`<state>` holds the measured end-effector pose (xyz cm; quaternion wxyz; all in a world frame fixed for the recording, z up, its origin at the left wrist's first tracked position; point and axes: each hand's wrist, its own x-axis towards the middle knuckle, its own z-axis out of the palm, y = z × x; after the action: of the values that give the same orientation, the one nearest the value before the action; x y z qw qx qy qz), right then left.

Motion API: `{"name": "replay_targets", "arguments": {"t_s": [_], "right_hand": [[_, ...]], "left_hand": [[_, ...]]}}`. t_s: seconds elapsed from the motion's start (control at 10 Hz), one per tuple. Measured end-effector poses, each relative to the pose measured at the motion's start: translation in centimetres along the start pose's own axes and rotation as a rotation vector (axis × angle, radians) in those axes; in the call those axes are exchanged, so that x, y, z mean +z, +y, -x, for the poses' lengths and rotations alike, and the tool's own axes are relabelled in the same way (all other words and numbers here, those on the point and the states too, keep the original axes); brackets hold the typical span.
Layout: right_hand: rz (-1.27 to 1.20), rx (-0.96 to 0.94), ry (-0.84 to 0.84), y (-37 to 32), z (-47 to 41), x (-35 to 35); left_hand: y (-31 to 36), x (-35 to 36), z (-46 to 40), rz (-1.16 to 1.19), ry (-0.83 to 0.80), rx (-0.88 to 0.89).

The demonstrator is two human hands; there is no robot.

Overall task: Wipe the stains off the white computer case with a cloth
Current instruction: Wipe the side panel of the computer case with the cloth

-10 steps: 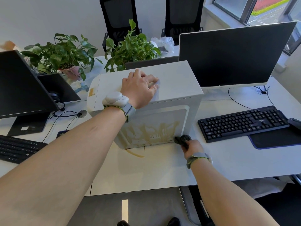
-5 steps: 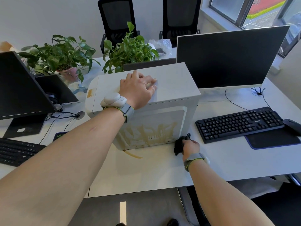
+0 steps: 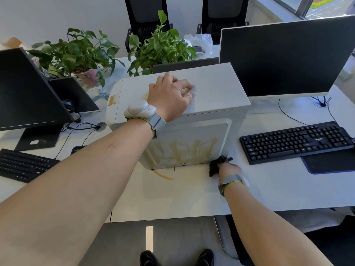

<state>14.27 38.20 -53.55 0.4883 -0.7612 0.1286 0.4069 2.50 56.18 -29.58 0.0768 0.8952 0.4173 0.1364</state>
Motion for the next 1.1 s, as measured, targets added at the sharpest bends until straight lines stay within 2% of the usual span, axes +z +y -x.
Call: {"name": "replay_targets", "arguments": {"t_s": [0.1, 0.2, 0.3, 0.4, 0.5, 0.6, 0.7, 0.8, 0.9, 1.0, 1.1], "right_hand": [[-0.065, 0.018, 0.114, 0.5, 0.3, -0.2], [-0.085, -0.048, -0.022, 1.4, 1.4, 1.3], [-0.134, -0.023, -0.071, 2.4, 2.1, 2.9], [-0.171, 0.058, -0.146, 3.5, -0.9, 3.3], [-0.23, 0.05, -0.179, 3.0, -2.4, 2.4], [-0.136, 0.008, 0.112, 3.6, -4.6, 2.3], [-0.077, -0.084, 0.132, 4.4, -4.5, 3.5], [0.085, -0.121, 0.047, 4.7, -3.5, 5.1], [0.803, -0.288, 0.109, 5.0, -4.4, 5.8], [0.918, -0.305, 0.11, 2.9, -1.2, 6.1], [0.939, -0.365, -0.002, 3.2, 1.2, 6.4]], "left_hand": [[0.1, -0.1, 0.0, 0.001, -0.004, 0.001], [0.1, 0.0, 0.1, 0.006, -0.003, 0.0], [0.1, -0.1, 0.0, 0.005, 0.0, -0.007], [0.0, -0.2, -0.1, -0.007, -0.015, -0.007], [0.0, -0.2, -0.2, 0.001, -0.04, -0.008], [0.0, -0.4, -0.4, 0.019, -0.08, -0.025], [-0.9, -1.4, -0.6, 0.22, -0.177, -0.037], [-2.9, -3.7, -0.2, 0.55, -0.258, -0.019], [-7.4, -4.8, 0.4, 0.314, -0.124, 0.055], [-11.2, -4.2, 1.3, 0.143, -0.129, 0.131], [-11.8, -3.5, 1.4, 0.183, -0.082, 0.188]]}}
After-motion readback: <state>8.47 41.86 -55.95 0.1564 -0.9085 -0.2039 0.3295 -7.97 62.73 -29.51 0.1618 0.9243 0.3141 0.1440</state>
